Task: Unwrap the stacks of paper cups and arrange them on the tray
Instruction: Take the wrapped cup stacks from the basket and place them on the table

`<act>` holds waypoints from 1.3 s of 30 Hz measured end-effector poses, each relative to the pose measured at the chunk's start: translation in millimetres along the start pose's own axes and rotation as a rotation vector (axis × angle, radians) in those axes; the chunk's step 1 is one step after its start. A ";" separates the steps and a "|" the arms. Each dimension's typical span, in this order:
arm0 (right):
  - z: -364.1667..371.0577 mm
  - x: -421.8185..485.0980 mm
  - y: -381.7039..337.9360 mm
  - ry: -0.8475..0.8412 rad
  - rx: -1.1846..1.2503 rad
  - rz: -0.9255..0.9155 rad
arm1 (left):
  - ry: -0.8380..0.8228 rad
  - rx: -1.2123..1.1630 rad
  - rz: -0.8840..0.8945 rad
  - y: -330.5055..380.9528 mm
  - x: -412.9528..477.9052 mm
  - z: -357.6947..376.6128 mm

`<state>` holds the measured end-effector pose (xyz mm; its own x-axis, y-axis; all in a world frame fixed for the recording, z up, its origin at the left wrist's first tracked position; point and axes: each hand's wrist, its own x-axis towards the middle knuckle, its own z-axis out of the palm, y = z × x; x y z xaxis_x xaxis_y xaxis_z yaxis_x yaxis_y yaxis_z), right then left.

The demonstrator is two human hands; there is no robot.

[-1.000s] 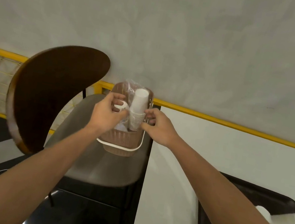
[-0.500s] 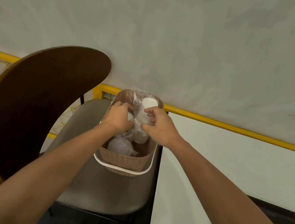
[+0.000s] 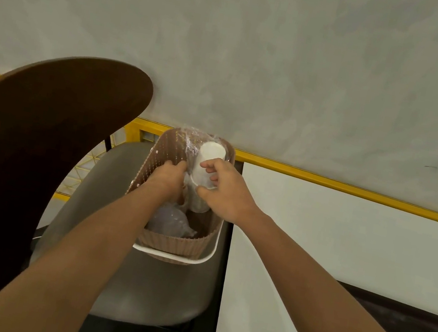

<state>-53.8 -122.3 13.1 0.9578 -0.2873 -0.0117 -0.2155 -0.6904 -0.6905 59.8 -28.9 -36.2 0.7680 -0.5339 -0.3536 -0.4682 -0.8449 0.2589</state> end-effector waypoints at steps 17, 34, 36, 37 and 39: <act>6.6 1.0 -2.9 0.012 0.024 0.019 | 0.230 0.000 0.070 -2.0 -19.3 -27.0; 20.7 9.5 -23.1 -0.191 0.011 0.182 | 0.383 -0.218 0.142 -24.0 -77.5 -80.1; 20.9 10.0 -24.9 -0.181 0.109 0.227 | 0.394 -0.265 0.152 -27.4 -83.2 -84.7; 20.2 9.1 -25.8 -0.174 0.179 0.246 | 0.398 -0.292 0.154 -29.7 -85.1 -86.0; 18.3 6.2 -28.0 -0.153 0.320 0.271 | 0.404 -0.324 0.155 -32.6 -88.8 -87.6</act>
<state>-38.3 -92.6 19.1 0.8971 -0.3114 -0.3134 -0.4160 -0.3565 -0.8366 45.1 49.0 65.5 0.8377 -0.5418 0.0682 -0.4795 -0.6700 0.5667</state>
